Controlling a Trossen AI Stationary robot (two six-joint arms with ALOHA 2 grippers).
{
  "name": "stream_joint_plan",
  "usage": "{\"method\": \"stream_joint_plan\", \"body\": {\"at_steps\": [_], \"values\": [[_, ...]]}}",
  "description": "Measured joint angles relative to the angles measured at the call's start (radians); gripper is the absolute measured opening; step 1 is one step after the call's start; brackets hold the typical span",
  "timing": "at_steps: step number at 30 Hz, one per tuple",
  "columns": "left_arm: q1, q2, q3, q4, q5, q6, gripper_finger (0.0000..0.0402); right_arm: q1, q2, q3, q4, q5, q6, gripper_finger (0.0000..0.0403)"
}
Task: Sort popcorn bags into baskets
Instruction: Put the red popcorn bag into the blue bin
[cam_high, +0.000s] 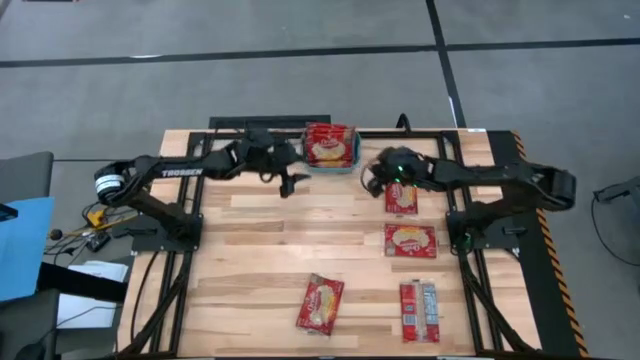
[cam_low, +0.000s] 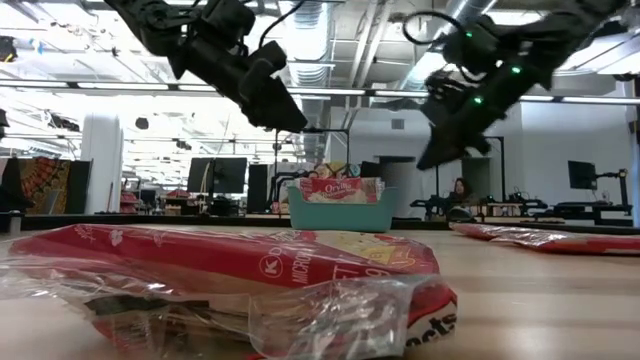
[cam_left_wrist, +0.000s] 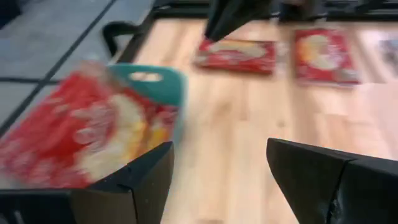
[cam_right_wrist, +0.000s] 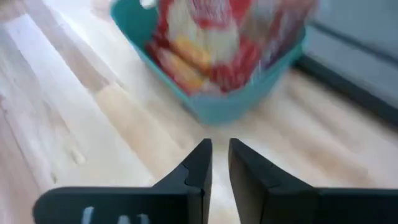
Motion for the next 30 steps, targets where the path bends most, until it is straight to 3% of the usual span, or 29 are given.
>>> {"method": "stream_joint_plan", "body": {"at_steps": [5,11,14,21,30], "values": [[-0.109,0.001,-0.053,0.068,-0.038,-0.058,0.0230,0.055,-0.067,-0.105,-0.039,0.049,0.172,0.0133],[-0.196,0.001,-0.070,0.079,-0.133,-0.117,0.0224,0.085,-0.071,-0.111,-0.228,0.061,0.368,0.0230],[-0.223,0.001,-0.080,0.080,-0.188,-0.133,0.0224,0.096,-0.071,-0.111,-0.323,0.077,0.465,0.0259],[-0.259,0.001,-0.091,0.085,-0.243,-0.176,0.0223,0.114,-0.004,-0.111,-0.400,0.077,0.556,0.0267],[-0.298,0.001,-0.091,0.079,-0.261,-0.197,0.0223,0.120,0.152,-0.103,-0.299,0.084,0.546,0.0265]]}}
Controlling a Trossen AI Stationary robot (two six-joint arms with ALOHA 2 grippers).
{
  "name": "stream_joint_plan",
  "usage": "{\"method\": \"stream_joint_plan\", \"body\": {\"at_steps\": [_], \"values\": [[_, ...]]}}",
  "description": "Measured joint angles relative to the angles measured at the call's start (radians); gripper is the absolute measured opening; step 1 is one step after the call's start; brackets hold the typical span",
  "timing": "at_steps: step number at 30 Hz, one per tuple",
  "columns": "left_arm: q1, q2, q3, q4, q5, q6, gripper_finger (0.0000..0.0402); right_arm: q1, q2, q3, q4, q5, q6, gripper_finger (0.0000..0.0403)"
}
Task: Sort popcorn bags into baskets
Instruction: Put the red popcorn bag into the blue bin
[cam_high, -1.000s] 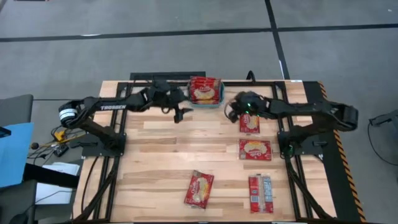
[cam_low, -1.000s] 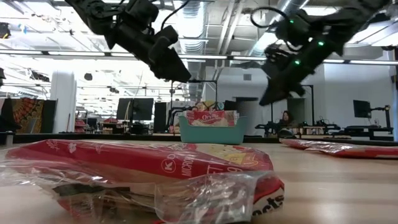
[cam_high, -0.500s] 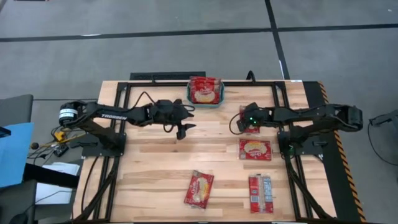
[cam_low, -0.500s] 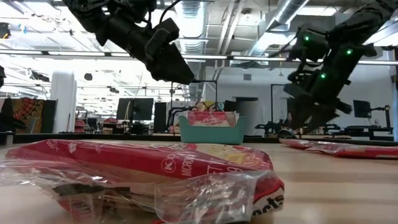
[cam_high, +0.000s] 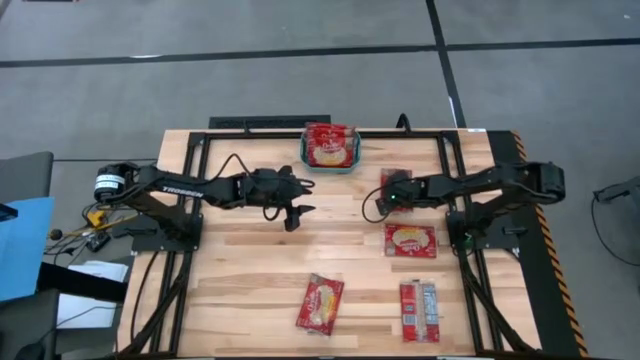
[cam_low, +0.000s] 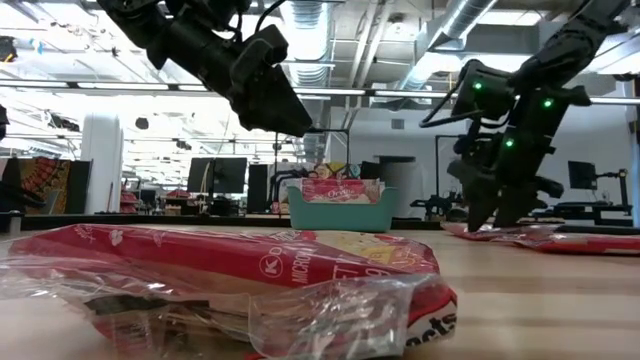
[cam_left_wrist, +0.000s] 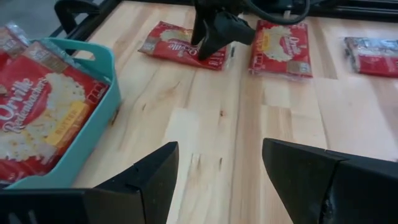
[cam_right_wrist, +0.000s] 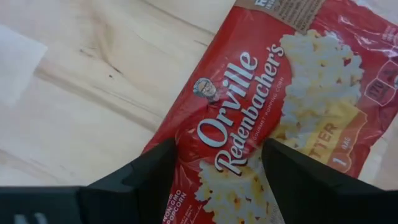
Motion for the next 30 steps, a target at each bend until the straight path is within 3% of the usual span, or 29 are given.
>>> {"method": "stream_joint_plan", "body": {"at_steps": [6,9,14,18,24,30], "values": [[-0.013,0.000,0.000,-0.003,-0.047,-0.004,0.0223,0.013,0.079,0.007,0.038,0.033,-0.024,0.0241],[-0.013,0.000,0.000,-0.003,-0.057,-0.016,0.0223,0.031,0.083,0.006,0.046,0.046,-0.026,0.0183],[-0.013,0.000,0.000,-0.019,-0.060,-0.024,0.0223,0.052,0.013,-0.009,0.051,-0.001,-0.053,0.0035],[-0.015,0.000,0.000,-0.023,-0.059,-0.024,0.0223,0.085,-0.091,-0.017,0.041,0.014,-0.047,0.0015],[-0.022,0.001,0.000,-0.022,-0.060,-0.021,0.0223,0.211,-0.250,-0.013,0.141,0.283,0.016,0.0007],[-0.030,0.059,0.000,0.102,-0.045,-0.030,0.0223,0.379,-0.271,-0.011,0.453,0.587,0.006,0.0005]]}}
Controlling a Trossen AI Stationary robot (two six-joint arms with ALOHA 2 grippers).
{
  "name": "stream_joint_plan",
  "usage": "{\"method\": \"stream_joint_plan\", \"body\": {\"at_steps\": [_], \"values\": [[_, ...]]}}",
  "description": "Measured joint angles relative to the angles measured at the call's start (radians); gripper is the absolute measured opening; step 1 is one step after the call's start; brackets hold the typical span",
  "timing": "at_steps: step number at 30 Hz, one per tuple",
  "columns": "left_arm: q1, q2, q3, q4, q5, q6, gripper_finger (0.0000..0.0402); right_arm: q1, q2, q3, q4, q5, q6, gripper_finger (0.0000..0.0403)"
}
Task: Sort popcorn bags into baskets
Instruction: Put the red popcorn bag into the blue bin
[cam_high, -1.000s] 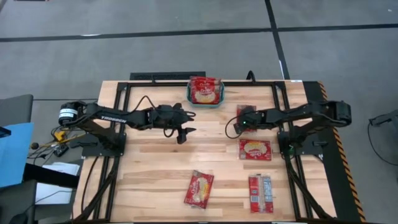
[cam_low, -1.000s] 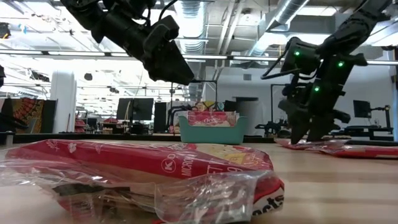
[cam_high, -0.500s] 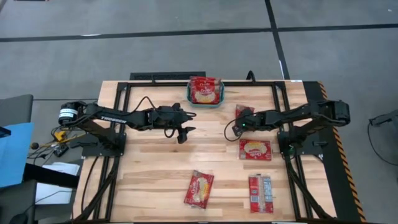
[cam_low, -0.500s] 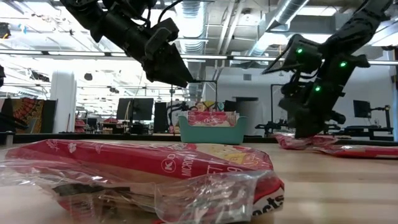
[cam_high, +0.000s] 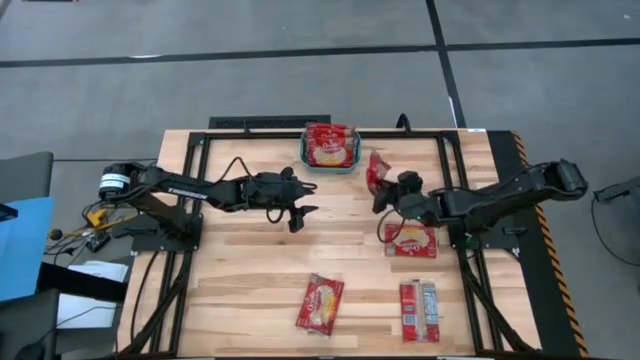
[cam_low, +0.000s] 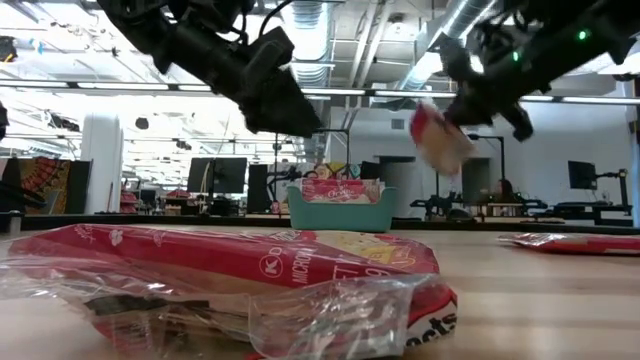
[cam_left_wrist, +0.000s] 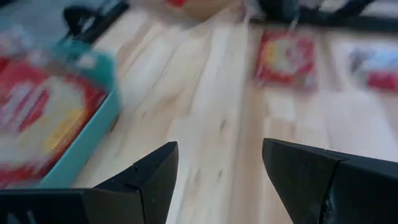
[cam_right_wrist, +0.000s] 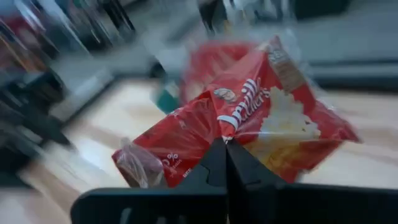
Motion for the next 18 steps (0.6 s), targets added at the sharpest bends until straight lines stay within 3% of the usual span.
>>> {"method": "stream_joint_plan", "body": {"at_steps": [5,13,18], "values": [[-0.016,0.124,0.000,0.137,0.066,-0.022,0.0223,0.074,0.101,0.002,0.201,0.057,0.034,0.0018],[-0.037,0.150,0.000,0.013,0.069,-0.071,0.0223,0.140,0.375,0.002,0.258,0.068,0.397,0.0034],[-0.050,0.145,0.000,0.002,0.070,-0.071,0.0223,0.130,0.464,0.002,0.395,0.014,0.399,0.0082]]}}
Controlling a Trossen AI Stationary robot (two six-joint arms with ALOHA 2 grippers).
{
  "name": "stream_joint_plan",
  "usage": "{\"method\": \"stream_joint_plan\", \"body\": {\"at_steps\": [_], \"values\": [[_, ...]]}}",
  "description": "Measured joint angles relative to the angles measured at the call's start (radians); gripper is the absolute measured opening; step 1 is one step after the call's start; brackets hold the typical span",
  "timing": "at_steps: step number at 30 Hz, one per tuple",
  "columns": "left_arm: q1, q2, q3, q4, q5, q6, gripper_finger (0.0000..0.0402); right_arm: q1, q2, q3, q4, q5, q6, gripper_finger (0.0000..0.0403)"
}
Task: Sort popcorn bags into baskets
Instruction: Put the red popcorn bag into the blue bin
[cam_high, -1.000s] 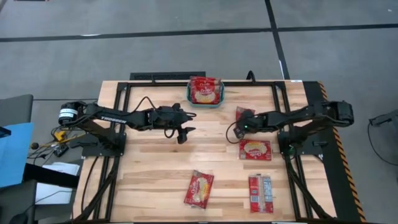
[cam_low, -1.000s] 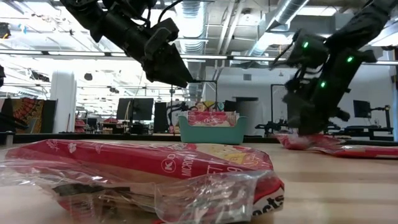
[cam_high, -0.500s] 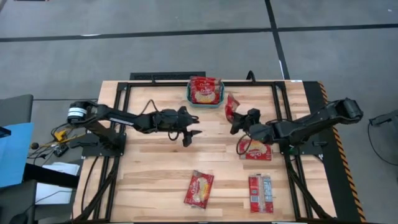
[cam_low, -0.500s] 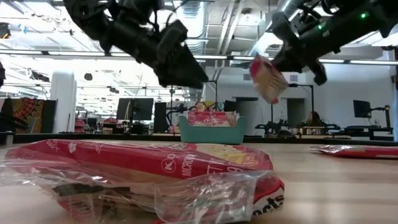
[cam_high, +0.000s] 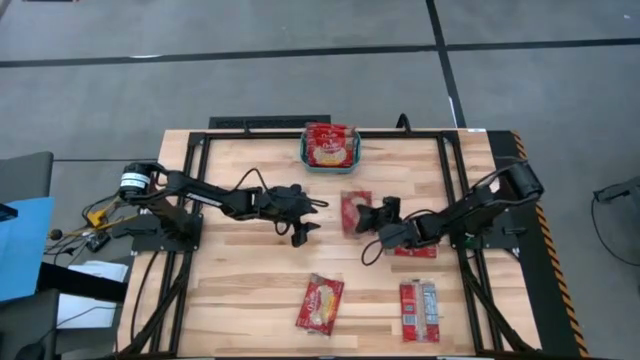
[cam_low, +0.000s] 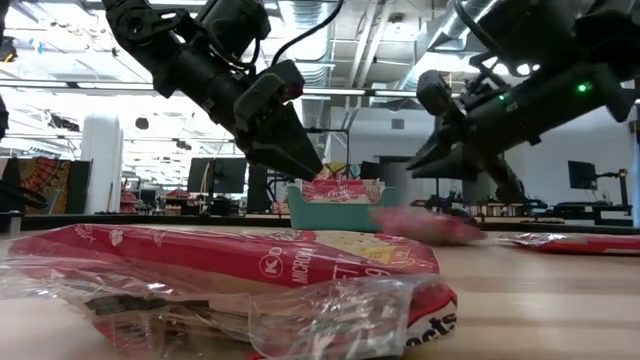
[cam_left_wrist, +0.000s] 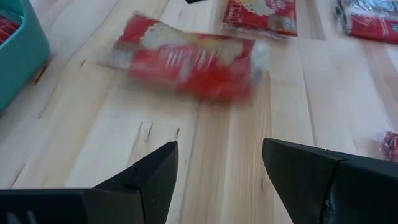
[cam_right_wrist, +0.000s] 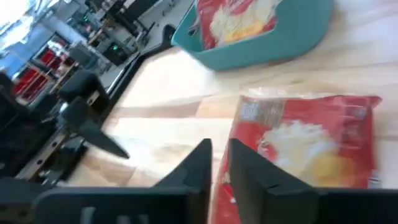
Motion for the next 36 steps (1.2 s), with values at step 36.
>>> {"method": "stream_joint_plan", "body": {"at_steps": [36], "values": [[0.001,-0.001,0.000,-0.039,-0.021,-0.016,0.0224,-0.083,-0.223,0.004,-0.427,-0.598,-0.380,0.0152]]}}
